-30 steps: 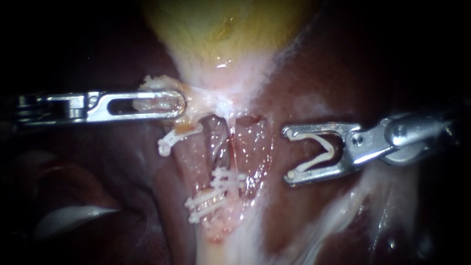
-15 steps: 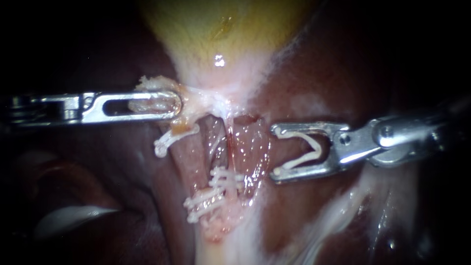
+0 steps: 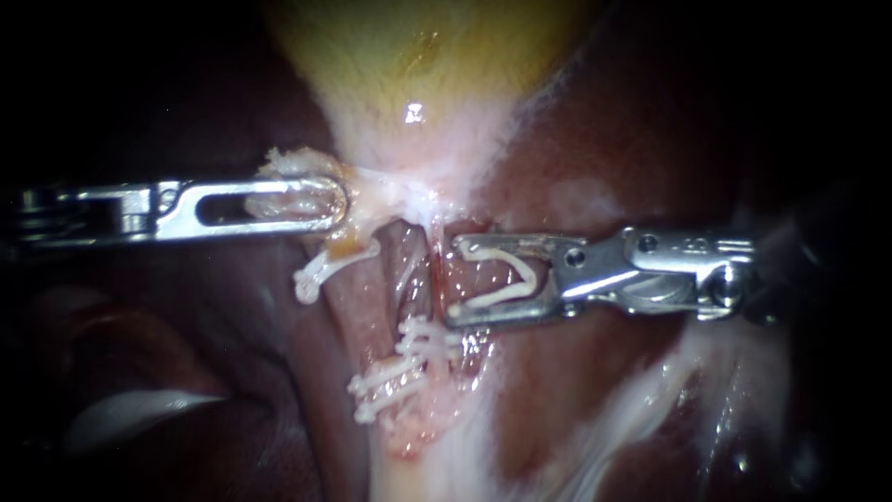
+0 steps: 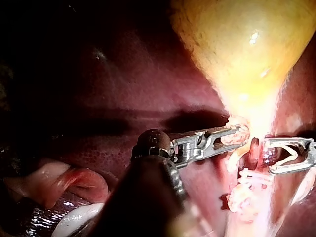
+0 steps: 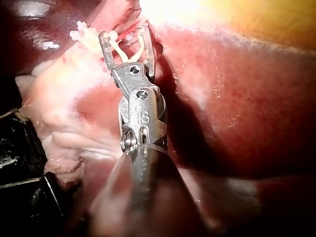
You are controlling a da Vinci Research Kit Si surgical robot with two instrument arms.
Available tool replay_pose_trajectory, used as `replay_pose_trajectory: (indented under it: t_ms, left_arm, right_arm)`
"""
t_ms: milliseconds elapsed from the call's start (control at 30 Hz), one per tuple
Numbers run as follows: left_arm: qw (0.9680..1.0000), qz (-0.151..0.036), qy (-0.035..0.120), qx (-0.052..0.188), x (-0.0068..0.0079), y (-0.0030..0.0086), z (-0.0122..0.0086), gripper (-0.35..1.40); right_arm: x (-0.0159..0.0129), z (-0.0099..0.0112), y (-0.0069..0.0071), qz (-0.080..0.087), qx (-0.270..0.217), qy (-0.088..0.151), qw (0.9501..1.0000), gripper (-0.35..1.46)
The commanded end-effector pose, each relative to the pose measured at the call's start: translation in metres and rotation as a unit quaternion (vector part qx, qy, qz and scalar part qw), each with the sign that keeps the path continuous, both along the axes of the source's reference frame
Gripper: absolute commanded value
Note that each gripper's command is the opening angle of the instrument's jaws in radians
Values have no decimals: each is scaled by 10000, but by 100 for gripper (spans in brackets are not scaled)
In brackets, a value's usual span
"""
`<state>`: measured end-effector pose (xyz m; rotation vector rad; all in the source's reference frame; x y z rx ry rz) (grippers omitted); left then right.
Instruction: Clipping third clip right tube
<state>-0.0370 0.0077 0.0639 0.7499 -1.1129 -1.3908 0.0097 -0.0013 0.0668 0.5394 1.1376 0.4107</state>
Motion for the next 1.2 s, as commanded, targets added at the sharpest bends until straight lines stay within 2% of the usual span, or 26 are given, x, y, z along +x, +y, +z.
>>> replay_pose_trajectory:
  t_ms: [33,233,400,900,1000,1200]
  left_arm:
    - [10000,6,-1,1,-1,-1,-1,-35]
    - [10000,11,-7,3,-2,-2,-3,-35]
    - [10000,21,-16,4,-2,-2,-3,-35]
    - [10000,18,-14,3,-3,-3,-4,-35]
    - [10000,18,-14,3,-4,-3,-4,-35]
    - [10000,19,-14,2,-3,-3,-4,-35]
  right_arm:
    - [2,3,1,9,12,-11,10000,50]
    - [16,16,2,86,155,-50,9998,50]
    - [22,22,1,81,215,-36,9997,50]
    - [32,24,1,109,333,114,9993,50]
    - [33,24,1,118,404,190,9989,50]
    - [33,22,0,183,767,565,9953,50]
